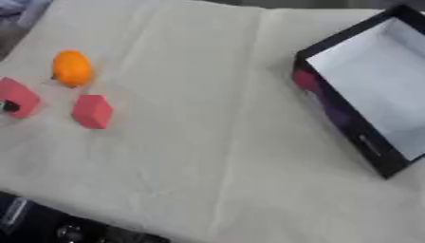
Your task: Pick up the objects with one hand, pass them to the other hand, and then place them into the box on the other side of the table.
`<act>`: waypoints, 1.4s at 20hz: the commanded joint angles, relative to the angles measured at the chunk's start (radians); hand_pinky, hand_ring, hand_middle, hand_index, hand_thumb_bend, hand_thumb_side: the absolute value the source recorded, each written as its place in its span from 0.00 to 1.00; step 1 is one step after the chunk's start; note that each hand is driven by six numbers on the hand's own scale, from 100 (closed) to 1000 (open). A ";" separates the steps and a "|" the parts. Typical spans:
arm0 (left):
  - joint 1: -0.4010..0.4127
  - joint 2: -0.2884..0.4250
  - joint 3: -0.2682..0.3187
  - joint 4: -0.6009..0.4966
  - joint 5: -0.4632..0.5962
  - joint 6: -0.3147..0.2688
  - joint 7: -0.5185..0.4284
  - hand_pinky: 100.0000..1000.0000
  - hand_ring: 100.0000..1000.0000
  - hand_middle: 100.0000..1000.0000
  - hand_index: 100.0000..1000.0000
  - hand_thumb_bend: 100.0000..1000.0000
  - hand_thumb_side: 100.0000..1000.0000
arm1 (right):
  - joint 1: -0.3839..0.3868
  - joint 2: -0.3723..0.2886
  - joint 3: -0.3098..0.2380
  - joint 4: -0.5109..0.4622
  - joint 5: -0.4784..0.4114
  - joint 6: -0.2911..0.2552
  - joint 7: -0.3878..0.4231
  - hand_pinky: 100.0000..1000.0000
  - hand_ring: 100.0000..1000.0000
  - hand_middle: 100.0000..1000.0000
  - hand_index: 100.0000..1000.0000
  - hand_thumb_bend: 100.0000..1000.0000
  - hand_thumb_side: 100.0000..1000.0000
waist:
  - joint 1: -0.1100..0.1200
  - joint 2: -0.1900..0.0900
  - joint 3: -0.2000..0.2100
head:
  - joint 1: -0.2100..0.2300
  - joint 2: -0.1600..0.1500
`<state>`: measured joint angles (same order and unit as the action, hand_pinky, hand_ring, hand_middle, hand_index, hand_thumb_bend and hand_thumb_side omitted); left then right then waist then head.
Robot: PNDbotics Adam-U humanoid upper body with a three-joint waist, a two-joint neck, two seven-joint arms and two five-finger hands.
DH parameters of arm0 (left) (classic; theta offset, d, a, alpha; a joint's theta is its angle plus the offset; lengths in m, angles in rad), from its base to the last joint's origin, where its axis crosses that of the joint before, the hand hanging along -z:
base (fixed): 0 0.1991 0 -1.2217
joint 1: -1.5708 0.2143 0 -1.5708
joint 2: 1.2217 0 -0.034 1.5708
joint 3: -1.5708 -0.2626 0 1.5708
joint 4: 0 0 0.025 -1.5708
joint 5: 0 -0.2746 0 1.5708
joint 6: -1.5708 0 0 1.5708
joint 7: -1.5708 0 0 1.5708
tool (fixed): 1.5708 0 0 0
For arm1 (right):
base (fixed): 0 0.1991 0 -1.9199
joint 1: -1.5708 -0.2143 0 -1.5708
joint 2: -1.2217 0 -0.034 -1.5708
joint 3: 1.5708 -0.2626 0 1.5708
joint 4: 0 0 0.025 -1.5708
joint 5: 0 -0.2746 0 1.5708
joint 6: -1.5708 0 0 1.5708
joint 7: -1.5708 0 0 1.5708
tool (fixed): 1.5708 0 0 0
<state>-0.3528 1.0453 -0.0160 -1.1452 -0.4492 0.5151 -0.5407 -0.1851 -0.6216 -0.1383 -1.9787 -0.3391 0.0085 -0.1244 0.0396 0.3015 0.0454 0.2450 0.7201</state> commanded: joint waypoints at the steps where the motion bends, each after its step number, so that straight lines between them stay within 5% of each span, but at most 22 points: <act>1: -0.016 0.035 0.007 0.002 -0.003 0.002 -0.006 0.99 0.91 0.82 0.79 0.78 0.50 | -0.008 -0.021 -0.002 -0.021 0.003 0.000 0.004 0.92 0.85 0.99 0.99 0.00 0.47 | 0.009 -0.025 0.001 | 0.004 0.002; 15: -0.051 0.018 -0.012 0.022 -0.018 0.001 -0.022 0.98 0.91 0.82 0.76 0.70 0.42 | -0.002 -0.017 0.003 -0.021 0.011 0.002 0.010 0.92 0.85 0.99 0.99 0.00 0.47 | 0.009 -0.025 -0.004 | 0.010 0.001; 21: -0.061 0.012 -0.027 0.038 -0.044 0.002 -0.040 0.97 0.91 0.82 0.71 0.59 0.39 | -0.002 -0.016 0.003 -0.021 0.011 0.004 0.009 0.92 0.85 1.00 0.99 0.00 0.47 | 0.011 -0.026 -0.006 | 0.018 0.002; 28: -0.071 0.001 -0.028 0.035 -0.041 -0.005 -0.057 0.94 0.89 0.78 0.61 0.30 0.22 | 0.001 -0.015 0.002 -0.021 0.013 0.005 0.008 0.92 0.85 1.00 0.99 0.00 0.47 | 0.011 -0.027 -0.005 | 0.022 0.004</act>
<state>-0.4135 1.0179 -0.0524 -1.1027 -0.4890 0.5076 -0.5892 -0.1770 -0.6204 -0.1285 -1.9787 -0.3301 0.0143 -0.1174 0.0397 0.3015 0.0394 0.2627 0.7201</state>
